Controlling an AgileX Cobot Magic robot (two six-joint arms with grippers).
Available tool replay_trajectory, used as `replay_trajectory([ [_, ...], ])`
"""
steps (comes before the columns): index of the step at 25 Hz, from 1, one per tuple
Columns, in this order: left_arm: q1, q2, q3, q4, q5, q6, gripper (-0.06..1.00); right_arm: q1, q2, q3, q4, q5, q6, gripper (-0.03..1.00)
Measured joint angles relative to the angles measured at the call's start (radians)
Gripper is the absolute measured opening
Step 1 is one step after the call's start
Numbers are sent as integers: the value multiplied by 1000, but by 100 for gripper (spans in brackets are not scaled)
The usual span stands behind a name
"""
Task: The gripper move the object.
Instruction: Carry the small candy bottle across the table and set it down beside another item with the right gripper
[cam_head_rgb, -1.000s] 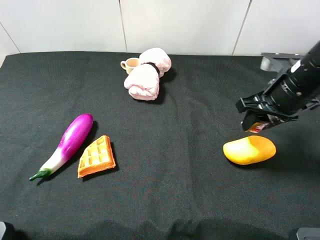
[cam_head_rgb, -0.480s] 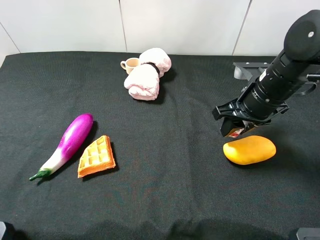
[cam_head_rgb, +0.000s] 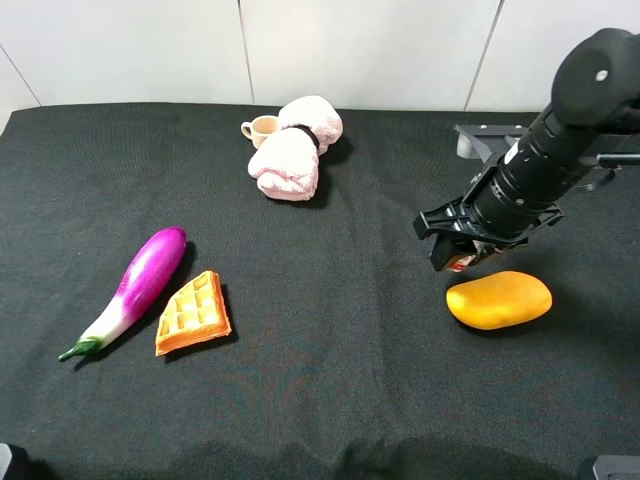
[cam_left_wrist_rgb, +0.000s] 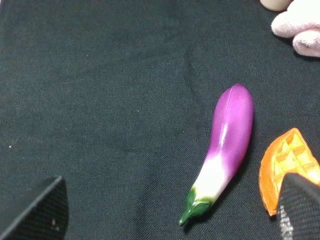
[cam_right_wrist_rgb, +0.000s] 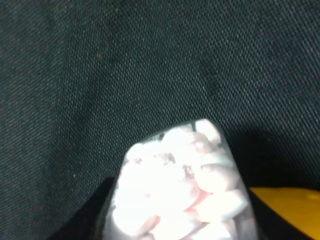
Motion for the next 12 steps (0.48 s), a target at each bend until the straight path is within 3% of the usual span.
replay_trajectory([
  [12,0,0,0,0,0,0,87,0,102,-56,-1,24,-10,32],
])
